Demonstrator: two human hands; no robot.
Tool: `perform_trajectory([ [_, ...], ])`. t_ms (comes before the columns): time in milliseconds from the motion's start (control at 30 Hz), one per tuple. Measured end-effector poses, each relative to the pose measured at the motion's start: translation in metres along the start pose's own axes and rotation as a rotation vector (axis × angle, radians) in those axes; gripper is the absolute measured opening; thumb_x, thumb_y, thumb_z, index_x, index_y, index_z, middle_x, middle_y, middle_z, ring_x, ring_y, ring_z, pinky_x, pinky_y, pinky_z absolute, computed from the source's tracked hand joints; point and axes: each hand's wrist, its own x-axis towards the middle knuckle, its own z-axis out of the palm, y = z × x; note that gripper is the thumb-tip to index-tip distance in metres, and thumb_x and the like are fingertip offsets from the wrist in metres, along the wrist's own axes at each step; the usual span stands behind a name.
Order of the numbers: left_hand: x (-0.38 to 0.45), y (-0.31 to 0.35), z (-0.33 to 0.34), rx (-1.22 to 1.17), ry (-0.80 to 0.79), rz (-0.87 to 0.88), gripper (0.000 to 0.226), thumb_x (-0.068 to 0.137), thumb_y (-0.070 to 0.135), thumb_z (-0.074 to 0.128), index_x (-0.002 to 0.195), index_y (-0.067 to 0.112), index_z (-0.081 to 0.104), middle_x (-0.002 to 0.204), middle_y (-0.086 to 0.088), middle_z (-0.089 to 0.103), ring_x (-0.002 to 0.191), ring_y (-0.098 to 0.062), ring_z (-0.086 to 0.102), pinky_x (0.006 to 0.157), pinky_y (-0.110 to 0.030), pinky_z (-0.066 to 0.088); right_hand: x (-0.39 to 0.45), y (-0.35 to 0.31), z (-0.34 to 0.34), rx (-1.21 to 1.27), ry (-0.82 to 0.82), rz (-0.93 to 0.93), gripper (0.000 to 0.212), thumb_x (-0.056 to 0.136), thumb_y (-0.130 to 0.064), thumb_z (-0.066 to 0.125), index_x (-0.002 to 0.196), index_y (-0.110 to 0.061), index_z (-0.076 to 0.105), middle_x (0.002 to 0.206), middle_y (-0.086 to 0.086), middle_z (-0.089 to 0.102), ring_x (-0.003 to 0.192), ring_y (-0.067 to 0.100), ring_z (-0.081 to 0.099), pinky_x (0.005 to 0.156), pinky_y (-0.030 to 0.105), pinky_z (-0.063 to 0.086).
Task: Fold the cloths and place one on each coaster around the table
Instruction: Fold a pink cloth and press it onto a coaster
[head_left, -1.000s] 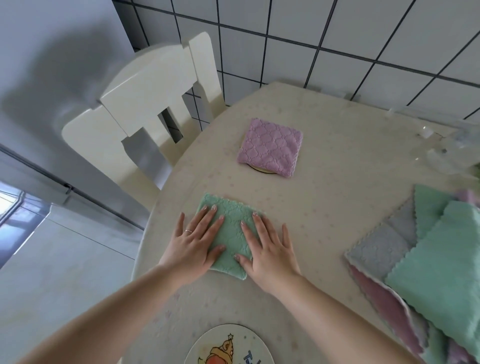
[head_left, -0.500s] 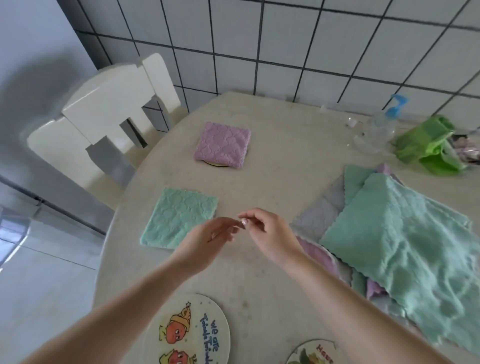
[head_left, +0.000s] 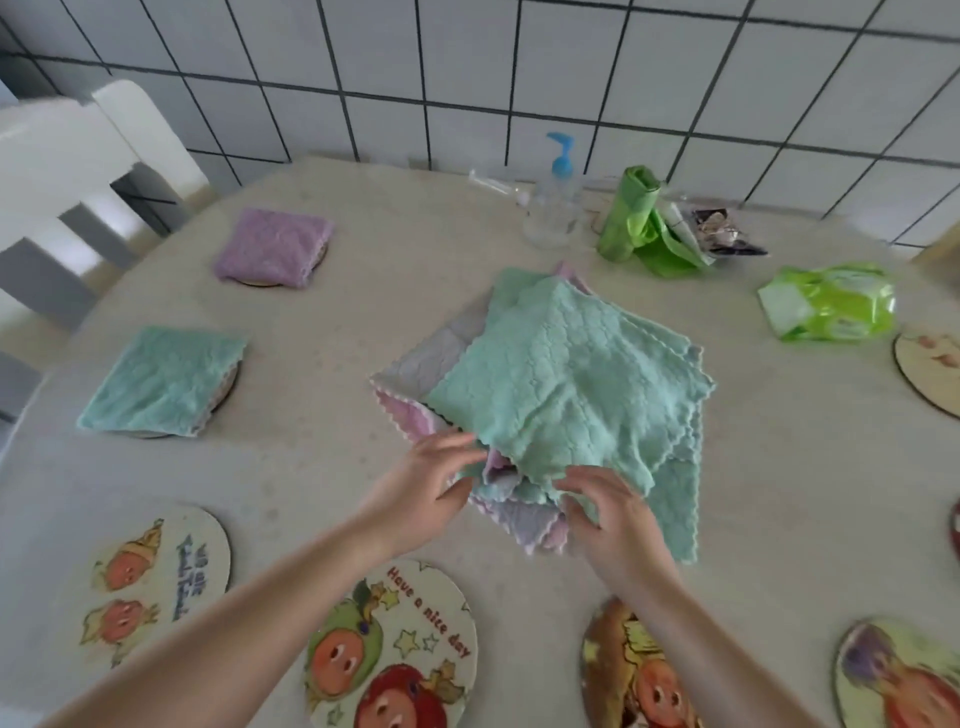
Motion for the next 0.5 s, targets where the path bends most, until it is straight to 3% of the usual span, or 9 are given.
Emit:
perform_trajectory([
  [100,0.002,0.017,0.027,0.333,-0.037,0.099,0.044,0.094,0.032,0.045,0.138,0.031,0.039,0.154,0.005,0.016,0.144,-0.016,0.003,0.118,-0.042,0.008,-0.011,0.022,0.005,-0.134,-0.157,-0.171,0.038,0.085,-0.049,0.039,0.11,-0.036,0.065,0.147,-0.016,0.03,0.139,0.006,0.019,0.111,0.024,0.017],
  [167,0.004,0.02,0.038,0.479,-0.063,0.129,0.045,0.094,0.034,0.043,0.139,0.032,0.037,0.156,0.004,0.005,0.143,-0.018,-0.009,0.117,-0.044,-0.003,-0.016,0.029,0.009,-0.202,-0.174,-0.256,0.05,0.081,-0.056,0.028,0.113,-0.038,0.062,0.153,-0.015,0.017,0.143,0.007,0.005,0.114,0.029,0.005],
  [233,0.007,0.017,0.046,0.541,-0.064,0.166,0.043,0.093,0.034,0.046,0.135,0.029,0.042,0.156,0.001,0.005,0.141,-0.019,-0.013,0.116,-0.048,-0.003,-0.014,0.036,0.013,-0.279,-0.15,-0.307,0.049,0.085,-0.053,0.034,0.126,-0.036,0.054,0.155,-0.012,0.013,0.144,0.01,0.002,0.115,0.03,0.001],
  [367,0.021,-0.002,0.058,0.618,0.049,0.328,0.038,0.088,0.038,0.048,0.121,0.022,0.059,0.147,-0.008,0.035,0.14,-0.028,0.019,0.108,-0.06,0.024,-0.002,0.055,0.025,-0.354,0.004,-0.415,0.045,0.085,-0.033,0.056,0.13,-0.026,0.053,0.148,-0.005,0.036,0.139,0.018,0.028,0.114,0.039,0.025],
  [500,0.035,-0.013,0.065,0.567,0.174,0.417,0.043,0.092,0.043,0.035,0.12,0.021,0.058,0.142,-0.001,0.044,0.137,-0.019,0.03,0.111,-0.054,0.02,0.009,0.08,0.029,-0.314,0.182,-0.598,0.037,0.083,-0.023,0.061,0.118,-0.015,0.063,0.13,0.0,0.057,0.12,0.018,0.054,0.099,0.036,0.045],
])
